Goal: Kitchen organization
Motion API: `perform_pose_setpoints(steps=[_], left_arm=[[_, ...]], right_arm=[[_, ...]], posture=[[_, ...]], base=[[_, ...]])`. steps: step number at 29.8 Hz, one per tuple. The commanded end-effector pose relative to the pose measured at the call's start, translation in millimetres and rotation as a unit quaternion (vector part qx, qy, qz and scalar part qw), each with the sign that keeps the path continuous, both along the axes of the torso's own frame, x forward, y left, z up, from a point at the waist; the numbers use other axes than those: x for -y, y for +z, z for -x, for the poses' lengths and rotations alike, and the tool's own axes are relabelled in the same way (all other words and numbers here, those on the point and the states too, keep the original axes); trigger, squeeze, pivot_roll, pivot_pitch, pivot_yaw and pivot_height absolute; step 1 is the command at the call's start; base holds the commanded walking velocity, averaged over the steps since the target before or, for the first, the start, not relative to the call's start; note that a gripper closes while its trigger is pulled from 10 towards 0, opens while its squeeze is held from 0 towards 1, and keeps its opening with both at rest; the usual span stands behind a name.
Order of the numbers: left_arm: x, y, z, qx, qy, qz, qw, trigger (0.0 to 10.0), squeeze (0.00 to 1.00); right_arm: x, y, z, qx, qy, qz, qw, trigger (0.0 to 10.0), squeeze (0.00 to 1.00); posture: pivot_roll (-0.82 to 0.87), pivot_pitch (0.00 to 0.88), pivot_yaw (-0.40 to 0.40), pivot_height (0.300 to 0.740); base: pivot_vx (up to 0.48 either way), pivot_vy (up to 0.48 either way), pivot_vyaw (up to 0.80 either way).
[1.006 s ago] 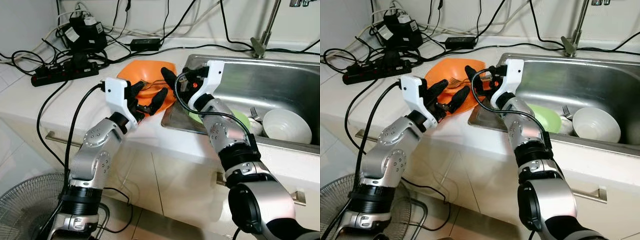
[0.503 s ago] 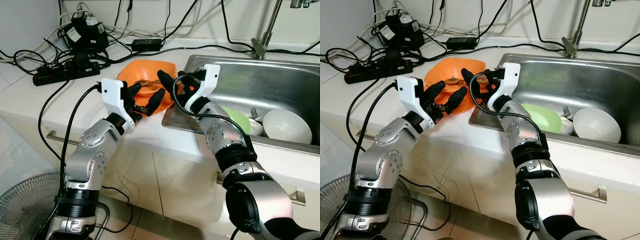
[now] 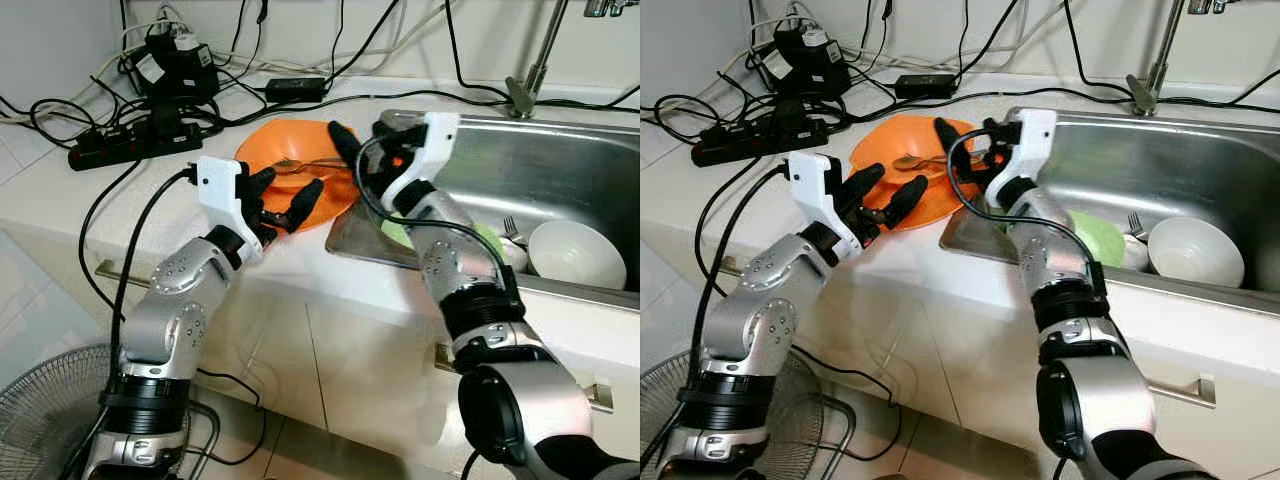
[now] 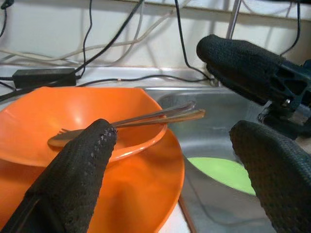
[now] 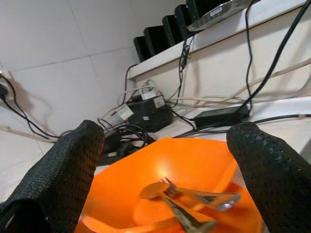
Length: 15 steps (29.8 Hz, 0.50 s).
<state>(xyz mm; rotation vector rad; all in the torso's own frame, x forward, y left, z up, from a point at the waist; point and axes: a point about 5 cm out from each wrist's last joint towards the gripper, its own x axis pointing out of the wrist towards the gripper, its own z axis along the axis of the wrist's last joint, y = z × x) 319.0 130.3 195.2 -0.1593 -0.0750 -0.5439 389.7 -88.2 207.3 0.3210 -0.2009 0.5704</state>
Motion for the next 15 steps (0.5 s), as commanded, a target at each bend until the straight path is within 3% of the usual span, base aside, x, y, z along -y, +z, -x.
perform_pose_setpoints(steps=[1,15], left_arm=[[-4.5,-4.8,4.8,-0.011,0.003,-0.022,1.0,10.0,0.0],[-9.3,-12.9,10.1,-0.033,0.005,-0.033,0.999,10.0,0.0]], right_arm=[[-7.5,-5.6,2.6,-0.01,0.017,0.009,1.0,10.0,1.0],[-22.1,-16.1,11.6,-0.026,0.075,0.018,0.997,10.0,1.0]], posture=[[-0.02,0.0,0.109,0.74],[-0.02,0.0,0.109,0.74]], base=[[0.0,0.0,0.0],[0.0,0.0,0.0]])
